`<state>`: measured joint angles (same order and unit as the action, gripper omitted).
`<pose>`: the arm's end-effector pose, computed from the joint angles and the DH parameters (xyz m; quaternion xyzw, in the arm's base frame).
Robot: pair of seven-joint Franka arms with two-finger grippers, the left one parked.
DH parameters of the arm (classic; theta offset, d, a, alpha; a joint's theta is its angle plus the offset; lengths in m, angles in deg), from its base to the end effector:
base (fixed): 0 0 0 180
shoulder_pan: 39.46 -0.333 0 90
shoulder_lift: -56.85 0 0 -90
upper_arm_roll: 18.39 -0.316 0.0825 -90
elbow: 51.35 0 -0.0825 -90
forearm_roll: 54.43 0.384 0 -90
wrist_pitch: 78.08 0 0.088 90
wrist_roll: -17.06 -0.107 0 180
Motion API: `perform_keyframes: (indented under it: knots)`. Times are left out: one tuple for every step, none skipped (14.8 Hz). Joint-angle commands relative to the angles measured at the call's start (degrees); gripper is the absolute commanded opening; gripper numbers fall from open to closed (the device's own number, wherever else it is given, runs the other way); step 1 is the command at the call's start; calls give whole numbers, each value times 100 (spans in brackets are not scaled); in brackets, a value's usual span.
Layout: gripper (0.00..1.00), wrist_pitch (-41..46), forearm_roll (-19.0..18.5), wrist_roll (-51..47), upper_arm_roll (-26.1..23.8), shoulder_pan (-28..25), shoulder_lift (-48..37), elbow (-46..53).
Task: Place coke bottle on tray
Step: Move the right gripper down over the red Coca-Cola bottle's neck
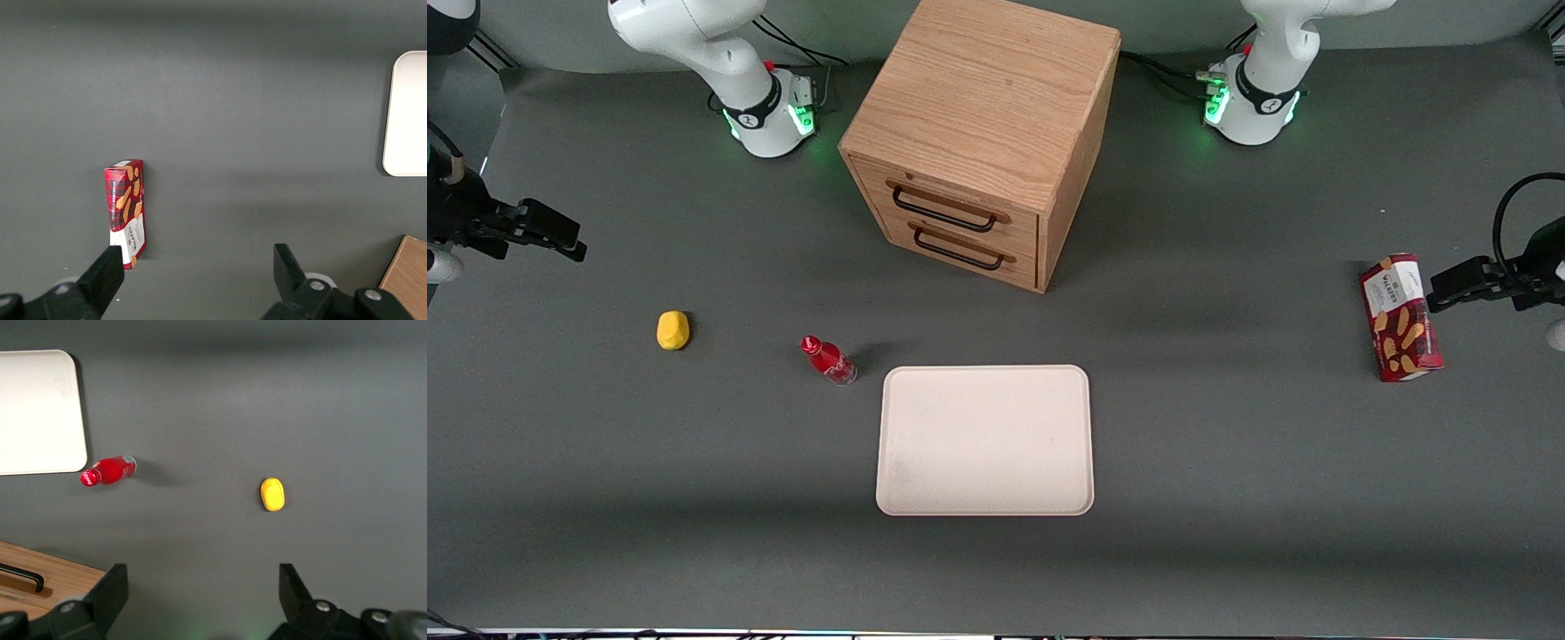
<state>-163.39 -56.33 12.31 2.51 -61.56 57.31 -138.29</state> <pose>0.5487 0.0086 0.6384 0.9992 -0.0320 -0.0170 0.0189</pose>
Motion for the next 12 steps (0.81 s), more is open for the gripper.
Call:
perform_keyframes:
  knots:
    - [100,137,102,27,19,-40,95,187]
    - [100,137,147,27,19,-40,112,196]
    - [100,137,251,27,19,-40,121,196]
    - [100,137,331,27,10,-40,121,196]
    - [100,137,410,27,-7,-48,130,178]
    - [100,137,515,27,-86,-66,182,178]
    - [100,128,594,35,-226,-66,261,187]
    - [100,94,595,-25,-410,-75,366,187]
    - [100,50,595,-287,-603,-66,471,178]
    - [100,-38,587,-516,-718,-75,594,178]
    - [100,-169,569,-562,-867,-75,717,161]
    - [100,-301,543,-580,-1016,-84,875,152]
